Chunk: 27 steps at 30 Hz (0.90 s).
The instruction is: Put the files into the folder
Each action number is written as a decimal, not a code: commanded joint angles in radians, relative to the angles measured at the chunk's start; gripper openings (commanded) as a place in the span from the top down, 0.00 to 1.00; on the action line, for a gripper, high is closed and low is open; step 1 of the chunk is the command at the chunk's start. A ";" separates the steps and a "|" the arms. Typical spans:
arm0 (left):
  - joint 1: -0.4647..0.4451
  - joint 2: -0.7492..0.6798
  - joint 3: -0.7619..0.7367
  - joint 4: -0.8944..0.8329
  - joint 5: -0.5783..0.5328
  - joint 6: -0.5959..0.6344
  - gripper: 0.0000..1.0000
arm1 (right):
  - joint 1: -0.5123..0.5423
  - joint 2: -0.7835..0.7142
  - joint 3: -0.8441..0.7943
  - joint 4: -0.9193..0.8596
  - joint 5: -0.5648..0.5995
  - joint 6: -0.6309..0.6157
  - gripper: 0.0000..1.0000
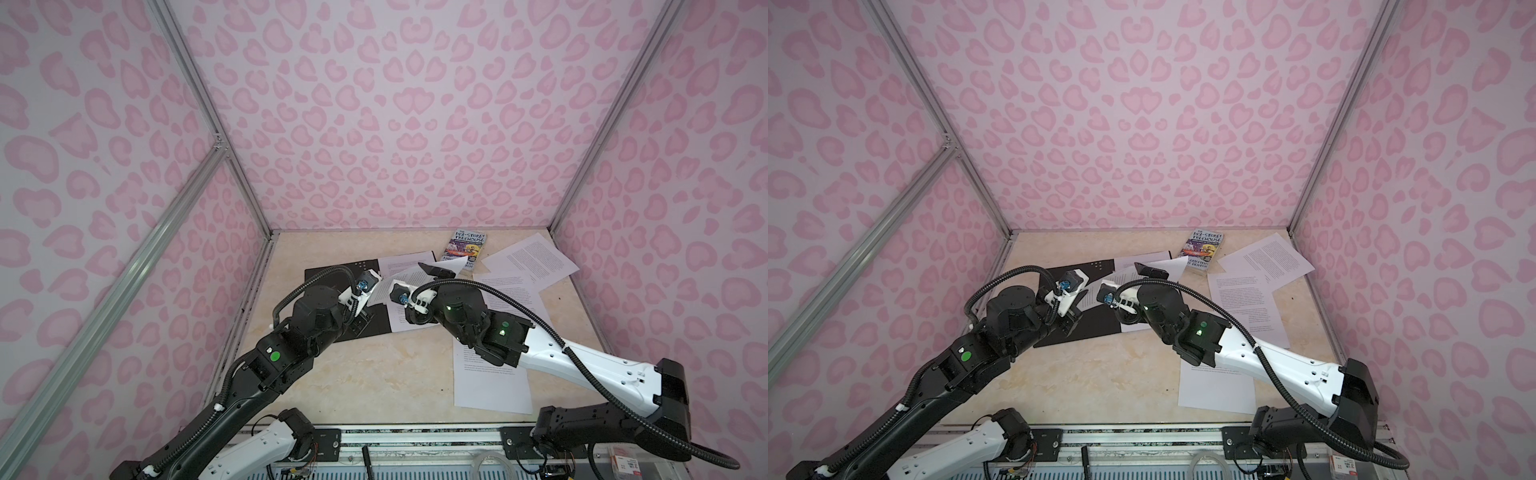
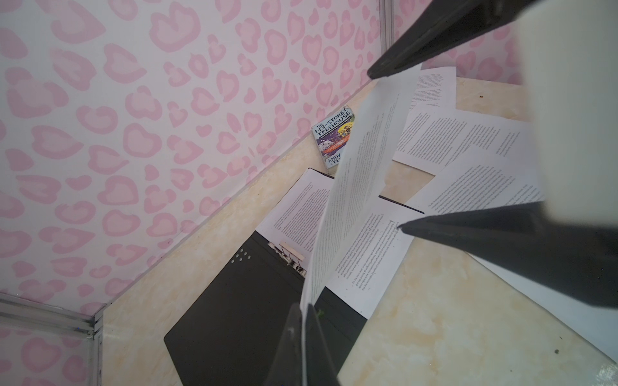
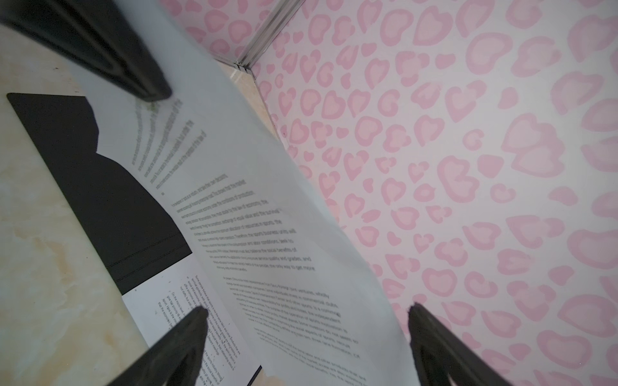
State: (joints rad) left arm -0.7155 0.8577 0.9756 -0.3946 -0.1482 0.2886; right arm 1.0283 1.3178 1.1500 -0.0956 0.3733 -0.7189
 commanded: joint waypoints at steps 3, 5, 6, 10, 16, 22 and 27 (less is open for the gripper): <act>0.000 0.004 -0.008 0.035 -0.013 0.021 0.96 | -0.008 0.008 0.025 -0.031 0.034 -0.020 0.06; -0.001 0.003 -0.009 0.035 0.009 0.018 0.96 | -0.019 0.005 0.028 -0.038 0.010 -0.018 0.06; 0.000 0.002 -0.010 0.036 0.019 0.018 0.96 | -0.025 0.007 0.036 -0.050 0.000 -0.017 0.07; 0.000 0.001 -0.014 0.039 0.007 0.026 0.96 | -0.031 0.016 0.063 -0.102 -0.023 -0.018 0.08; -0.001 -0.010 -0.026 0.059 0.017 0.031 0.96 | -0.045 0.015 0.086 -0.182 -0.119 -0.019 0.17; -0.001 -0.018 -0.035 0.072 0.025 0.035 0.96 | -0.064 0.039 0.142 -0.268 -0.208 -0.009 0.31; -0.001 -0.026 -0.038 0.082 0.026 0.037 0.96 | -0.078 0.068 0.191 -0.335 -0.252 0.013 0.43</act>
State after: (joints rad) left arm -0.7155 0.8410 0.9421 -0.3767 -0.1280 0.3145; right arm 0.9531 1.3724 1.3266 -0.3717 0.1600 -0.7170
